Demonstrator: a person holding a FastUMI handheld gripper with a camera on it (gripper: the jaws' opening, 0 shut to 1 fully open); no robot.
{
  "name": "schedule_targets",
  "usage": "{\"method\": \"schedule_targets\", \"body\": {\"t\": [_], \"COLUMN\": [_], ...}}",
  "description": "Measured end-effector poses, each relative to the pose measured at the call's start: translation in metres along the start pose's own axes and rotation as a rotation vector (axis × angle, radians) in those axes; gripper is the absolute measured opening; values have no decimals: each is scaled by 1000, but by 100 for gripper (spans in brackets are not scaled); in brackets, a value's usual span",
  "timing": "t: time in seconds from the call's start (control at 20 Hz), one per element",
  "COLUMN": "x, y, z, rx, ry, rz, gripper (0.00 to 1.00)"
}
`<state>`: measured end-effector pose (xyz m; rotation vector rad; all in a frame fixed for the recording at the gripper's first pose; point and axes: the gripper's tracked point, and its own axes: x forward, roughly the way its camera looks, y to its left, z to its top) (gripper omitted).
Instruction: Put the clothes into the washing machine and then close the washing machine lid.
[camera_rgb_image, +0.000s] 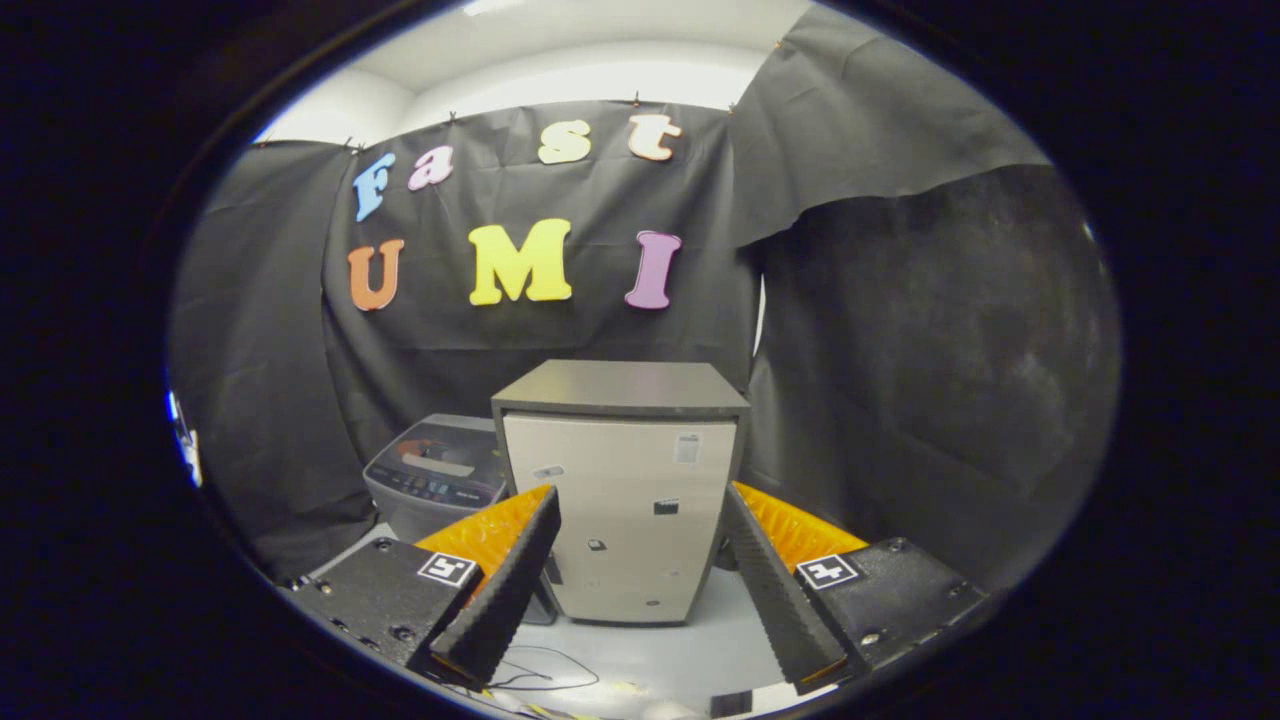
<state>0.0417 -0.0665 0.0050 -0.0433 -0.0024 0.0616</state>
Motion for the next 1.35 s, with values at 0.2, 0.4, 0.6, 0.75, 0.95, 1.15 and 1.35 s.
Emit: {"method": "schedule_targets", "body": {"t": [0.2,0.4,0.6,0.75,0.95,1.15,1.35], "x": [-19,-28,-32,-35,-37,-39,-41], "y": [-8,-14,-17,-20,-17,-17,-16], "z": [8,9,8,5,0,0,2], "rx": [18,14,11,29,33,24,23], "ry": [-25,-28,-25,-17,0,-1,0], "rz": [4,-3,1,1,11,9,9], "gripper": [100,100,100,100,100,100,100]}}
